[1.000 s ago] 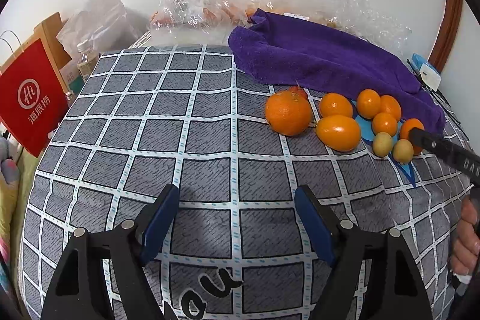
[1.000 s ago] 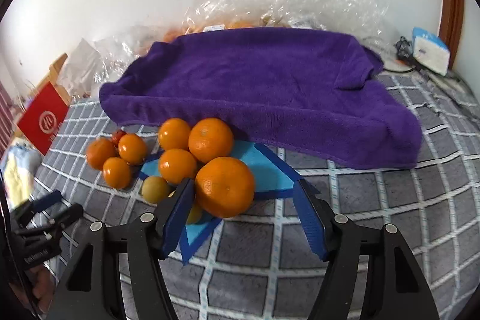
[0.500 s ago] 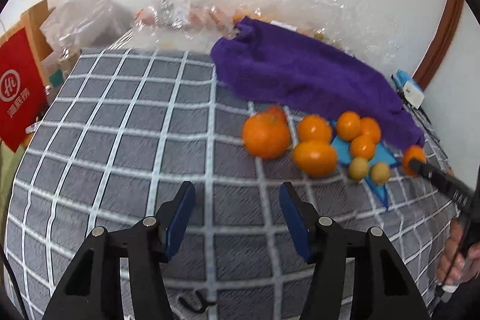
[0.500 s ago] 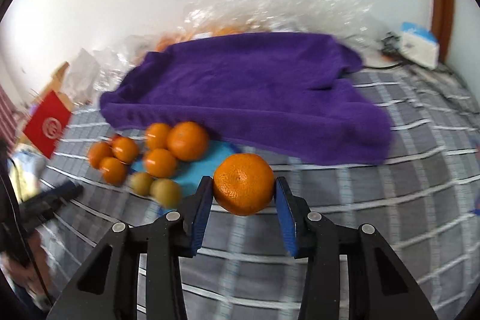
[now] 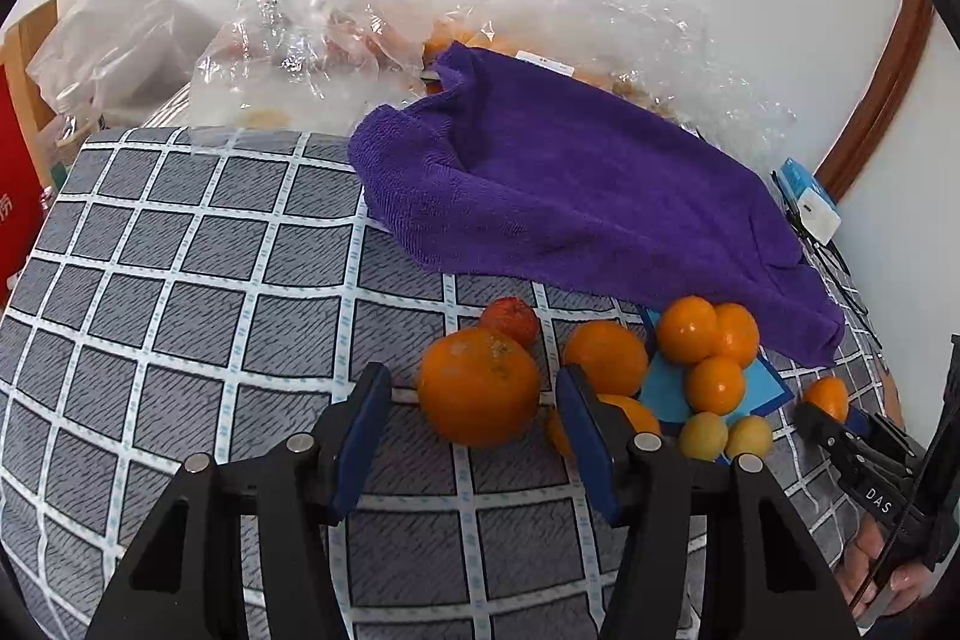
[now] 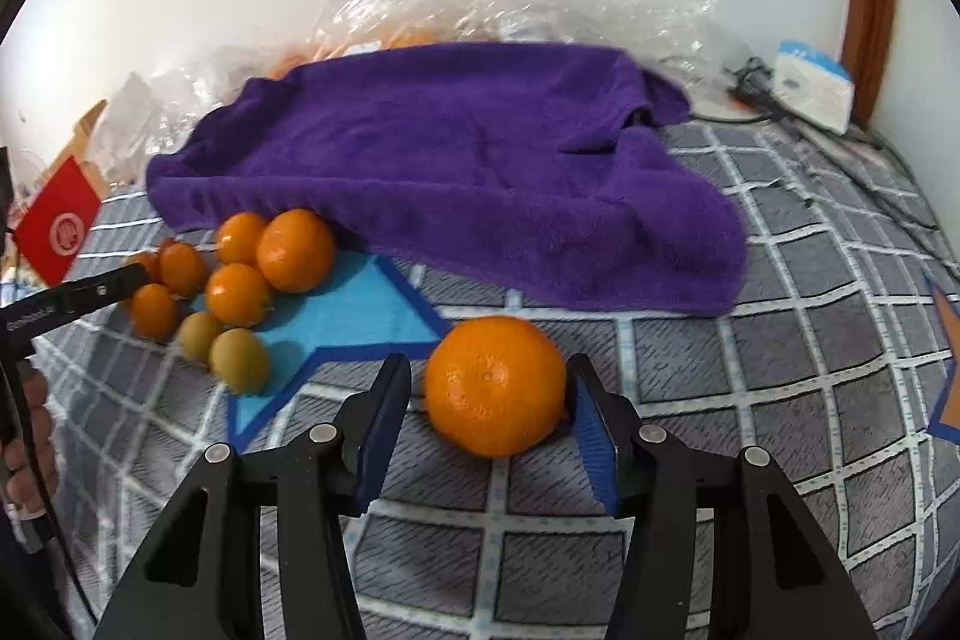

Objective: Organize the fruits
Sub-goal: 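Close the right tool on a large orange while the left tool grasps another large orange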

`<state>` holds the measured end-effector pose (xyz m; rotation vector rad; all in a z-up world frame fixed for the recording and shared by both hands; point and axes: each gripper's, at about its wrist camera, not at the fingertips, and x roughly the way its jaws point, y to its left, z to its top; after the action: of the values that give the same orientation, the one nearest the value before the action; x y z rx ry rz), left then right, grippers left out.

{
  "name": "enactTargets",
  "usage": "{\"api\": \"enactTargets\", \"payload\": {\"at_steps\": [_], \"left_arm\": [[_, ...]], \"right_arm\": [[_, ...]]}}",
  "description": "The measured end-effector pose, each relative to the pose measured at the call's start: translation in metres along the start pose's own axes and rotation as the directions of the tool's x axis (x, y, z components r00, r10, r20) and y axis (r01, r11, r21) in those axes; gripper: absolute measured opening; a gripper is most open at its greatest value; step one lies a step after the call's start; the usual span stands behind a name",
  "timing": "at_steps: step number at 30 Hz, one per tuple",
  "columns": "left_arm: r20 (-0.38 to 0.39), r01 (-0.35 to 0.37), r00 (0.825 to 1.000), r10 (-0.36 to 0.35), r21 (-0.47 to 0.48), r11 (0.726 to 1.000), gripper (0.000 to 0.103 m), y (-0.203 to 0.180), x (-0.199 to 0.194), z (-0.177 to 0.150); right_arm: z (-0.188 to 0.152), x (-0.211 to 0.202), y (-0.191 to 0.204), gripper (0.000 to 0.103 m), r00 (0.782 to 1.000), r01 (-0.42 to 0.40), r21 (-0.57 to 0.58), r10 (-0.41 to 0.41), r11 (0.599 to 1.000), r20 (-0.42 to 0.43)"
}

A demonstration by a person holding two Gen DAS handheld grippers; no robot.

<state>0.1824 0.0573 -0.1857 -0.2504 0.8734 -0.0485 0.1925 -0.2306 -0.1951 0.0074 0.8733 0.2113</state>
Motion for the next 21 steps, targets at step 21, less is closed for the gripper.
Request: {"api": "enactTargets", "payload": {"at_steps": [21], "left_arm": [[0.128,-0.024,0.991,0.026,-0.017,1.000,0.039,0.001,-0.016,-0.005]], "right_arm": [[0.000,-0.005,-0.005,0.042,0.998,-0.055,0.032,0.055,0.998,0.026]]}}
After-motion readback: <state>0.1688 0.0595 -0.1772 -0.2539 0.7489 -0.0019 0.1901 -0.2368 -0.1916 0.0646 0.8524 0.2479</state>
